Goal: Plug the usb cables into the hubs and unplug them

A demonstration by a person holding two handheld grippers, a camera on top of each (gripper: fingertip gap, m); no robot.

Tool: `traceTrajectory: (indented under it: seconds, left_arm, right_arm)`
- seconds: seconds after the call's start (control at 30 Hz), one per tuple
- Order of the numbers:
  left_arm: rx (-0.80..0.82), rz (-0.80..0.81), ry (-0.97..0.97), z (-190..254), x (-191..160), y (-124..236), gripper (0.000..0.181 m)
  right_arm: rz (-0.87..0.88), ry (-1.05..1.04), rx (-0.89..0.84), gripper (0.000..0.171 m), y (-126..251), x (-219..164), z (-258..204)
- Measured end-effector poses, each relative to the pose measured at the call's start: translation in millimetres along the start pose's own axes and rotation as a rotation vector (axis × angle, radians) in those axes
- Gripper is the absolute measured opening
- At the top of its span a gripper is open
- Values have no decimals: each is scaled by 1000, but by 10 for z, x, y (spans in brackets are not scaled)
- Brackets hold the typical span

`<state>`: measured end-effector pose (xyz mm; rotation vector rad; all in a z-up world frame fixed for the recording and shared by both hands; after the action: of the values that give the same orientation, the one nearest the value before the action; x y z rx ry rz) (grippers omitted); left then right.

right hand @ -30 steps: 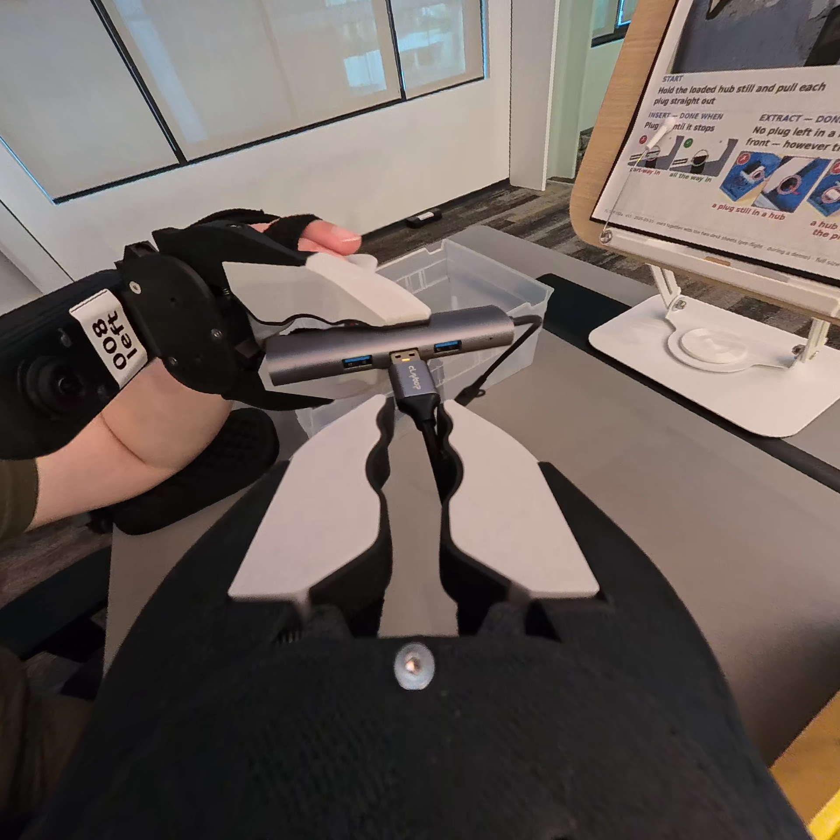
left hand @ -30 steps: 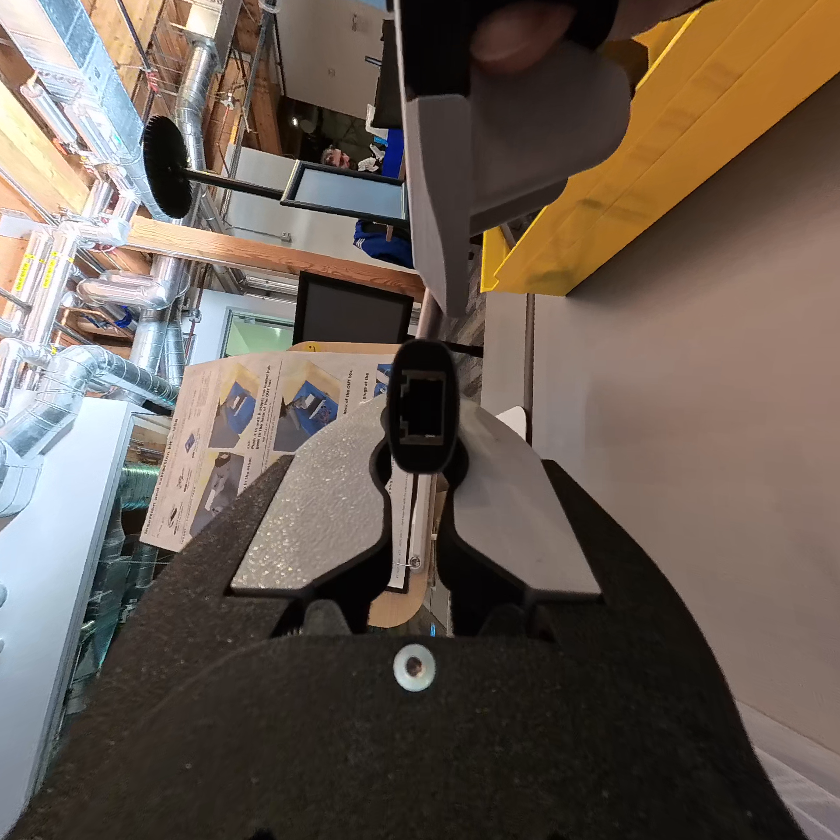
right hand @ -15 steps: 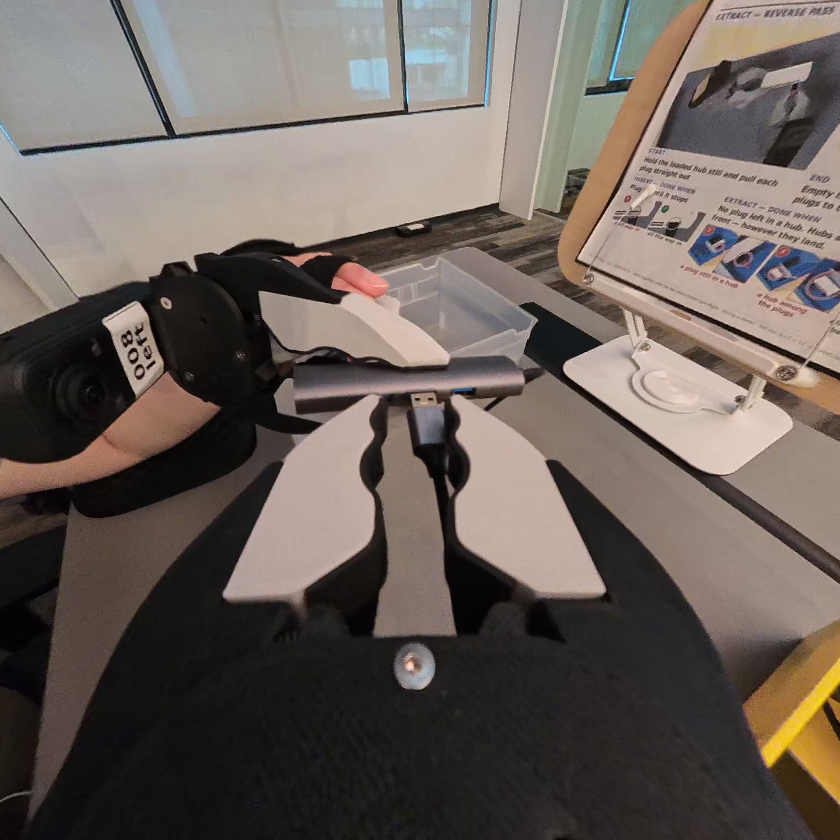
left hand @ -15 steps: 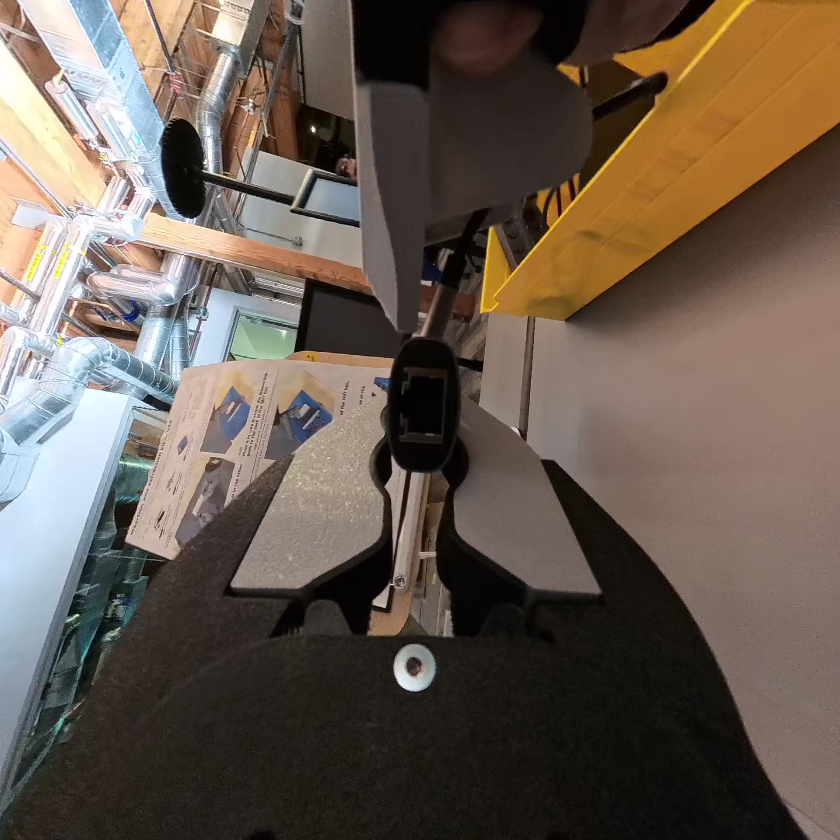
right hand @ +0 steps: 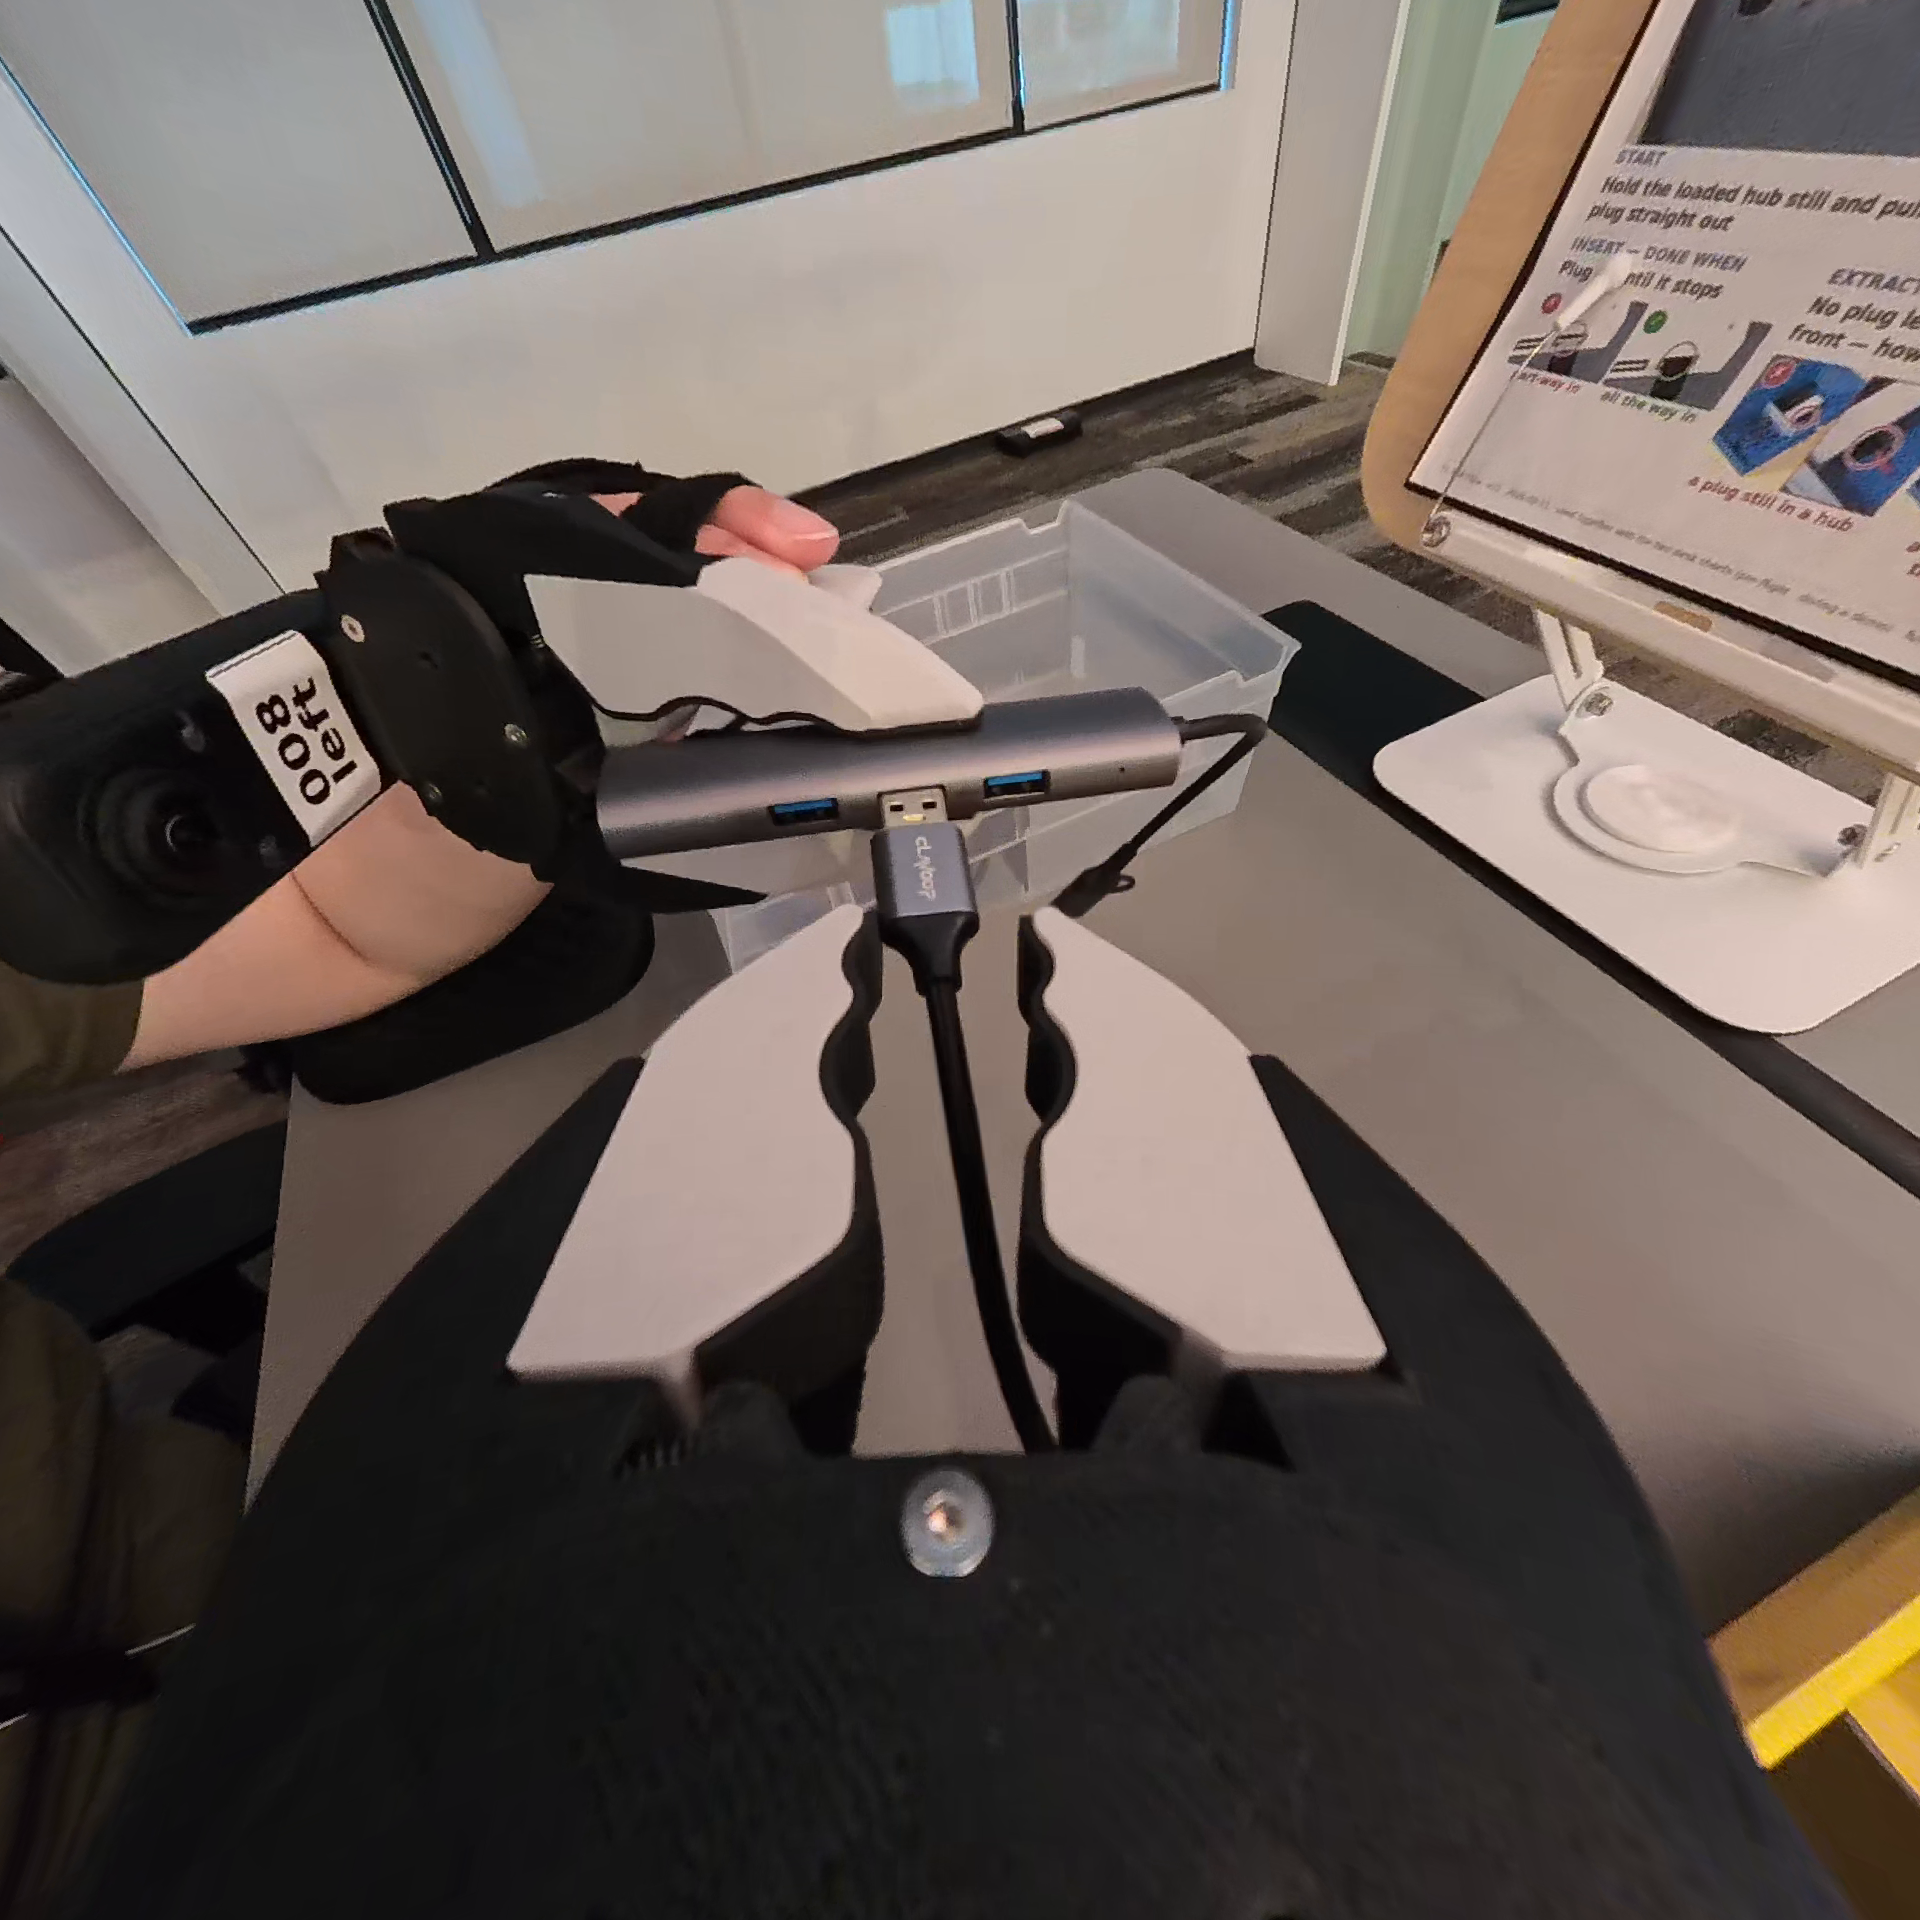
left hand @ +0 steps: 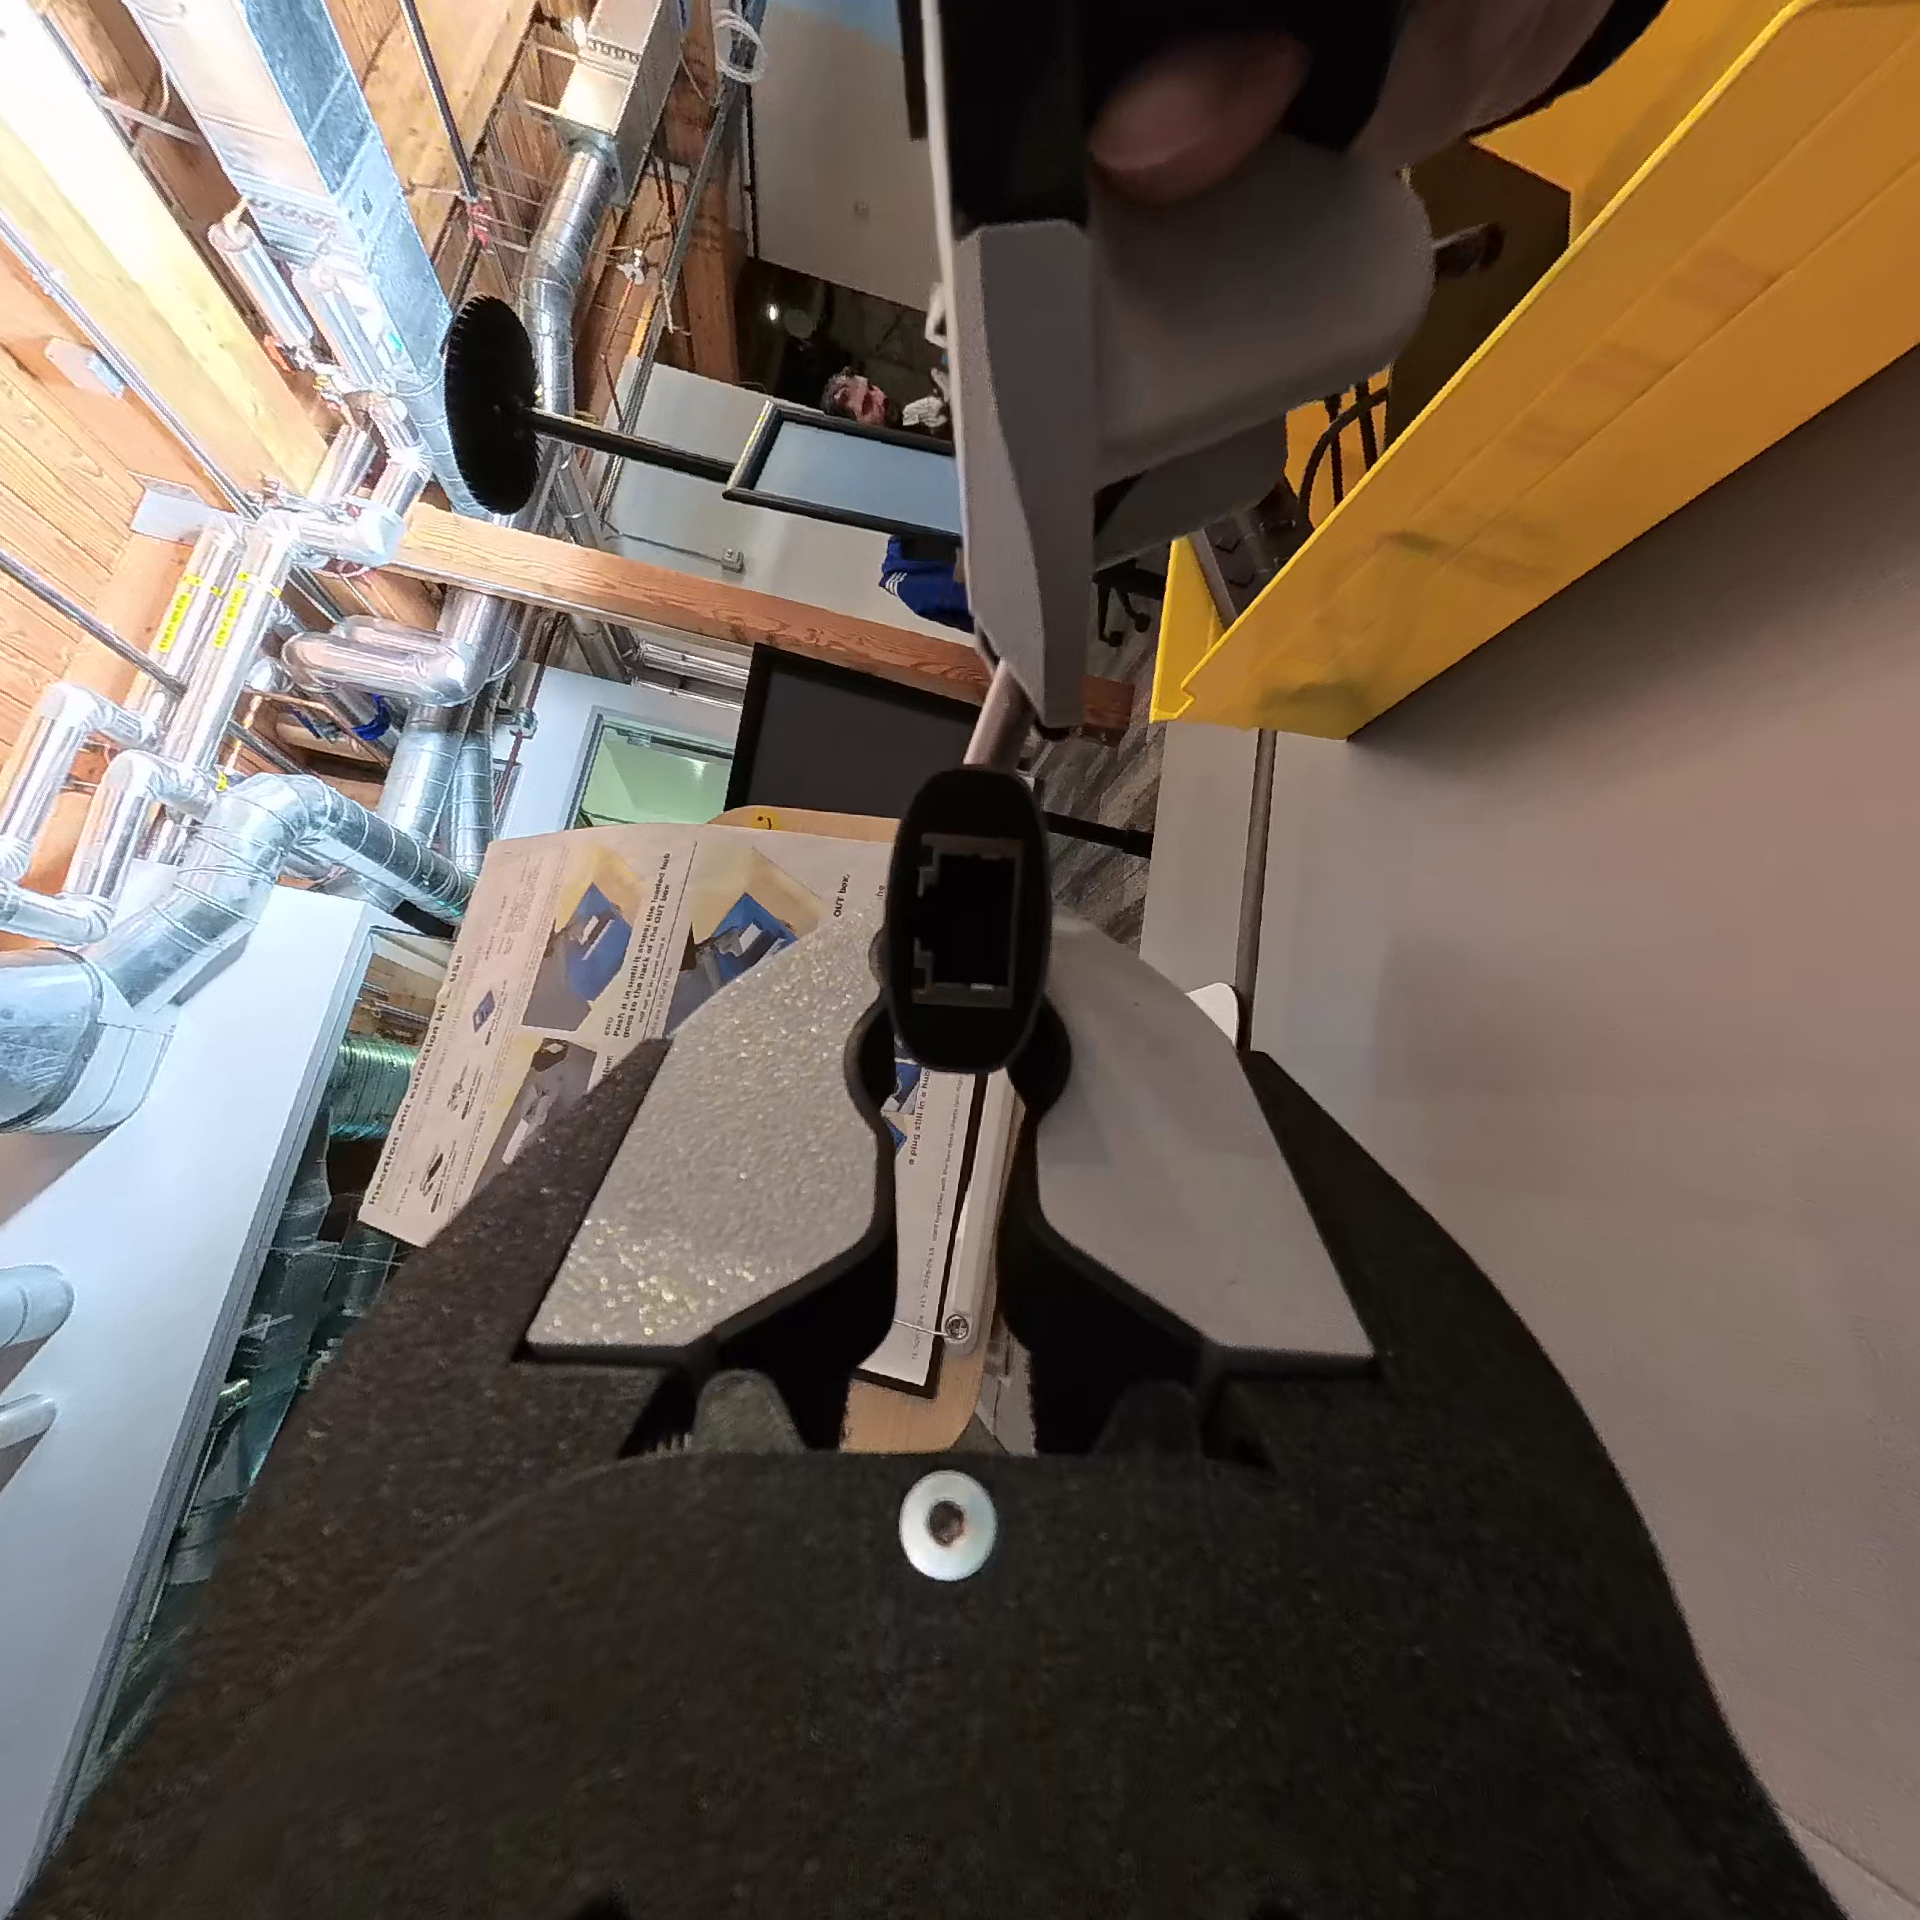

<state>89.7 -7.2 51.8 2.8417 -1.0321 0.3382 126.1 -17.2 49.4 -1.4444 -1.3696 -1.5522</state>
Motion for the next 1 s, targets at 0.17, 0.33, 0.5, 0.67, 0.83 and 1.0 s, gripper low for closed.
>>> traceTrajectory:
  seconds: [0.17,0.33,0.5,0.67,0.83,1.0]
  left_arm:
    - [4,2,20,-28,-6,6,17]
    - [-4,4,0,7,15,-5,17]
    - [-1,-30,-16,-49,-106,8,17]
    - [14,11,-109,-137,-98,108,17]
    - [24,-4,-134,-207,-175,145,17]
    - [47,12,-133,-367,-183,273,17]
  right_arm:
    - [38,36,1,18,-7,40,-25]
    - [8,67,12,17,-56,-7,-70]
    - [-47,132,-28,17,-81,-69,-72]
    - [-97,120,23,17,-133,-110,-201]
    - [-107,109,47,17,-105,8,-329]
    - [-84,43,90,17,-43,275,-432]
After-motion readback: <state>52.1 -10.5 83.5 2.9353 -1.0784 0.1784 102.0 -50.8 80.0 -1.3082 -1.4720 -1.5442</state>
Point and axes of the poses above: each gripper's, where its closed fingertips meet, y back along the fingers, x out of its top, z = x × y across the jaws, the point moved 1 cm from there along y, back along the fingers
